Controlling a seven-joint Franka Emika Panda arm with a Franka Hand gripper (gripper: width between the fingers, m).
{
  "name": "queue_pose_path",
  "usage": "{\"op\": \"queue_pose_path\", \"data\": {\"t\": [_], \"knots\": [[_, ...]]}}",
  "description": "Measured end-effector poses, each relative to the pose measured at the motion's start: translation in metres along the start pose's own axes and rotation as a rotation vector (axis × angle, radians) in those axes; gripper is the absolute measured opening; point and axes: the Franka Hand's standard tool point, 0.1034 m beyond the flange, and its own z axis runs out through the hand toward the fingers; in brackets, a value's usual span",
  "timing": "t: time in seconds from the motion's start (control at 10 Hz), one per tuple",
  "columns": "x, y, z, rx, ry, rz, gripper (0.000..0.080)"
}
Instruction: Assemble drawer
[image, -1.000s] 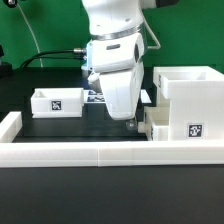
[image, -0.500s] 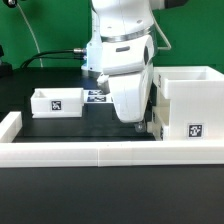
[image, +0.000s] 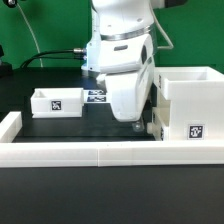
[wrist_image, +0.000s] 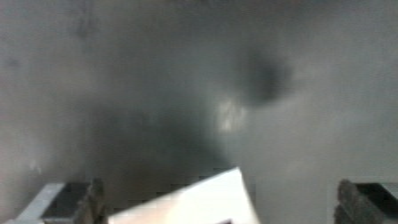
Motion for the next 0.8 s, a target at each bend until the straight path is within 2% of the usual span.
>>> {"op": "queue_pose_path", "data": {"t": [0.1,0.3,0.8], "knots": [[-0.015,-0.005,-0.008,-0.003,-0.006,0.018,0.0649],[-0.030,-0.015,-0.024,-0.017,-0.020,0.032,0.0649],[-0.072,-0.043,-0.048,-0.025,-0.040,0.067,0.0649]]}}
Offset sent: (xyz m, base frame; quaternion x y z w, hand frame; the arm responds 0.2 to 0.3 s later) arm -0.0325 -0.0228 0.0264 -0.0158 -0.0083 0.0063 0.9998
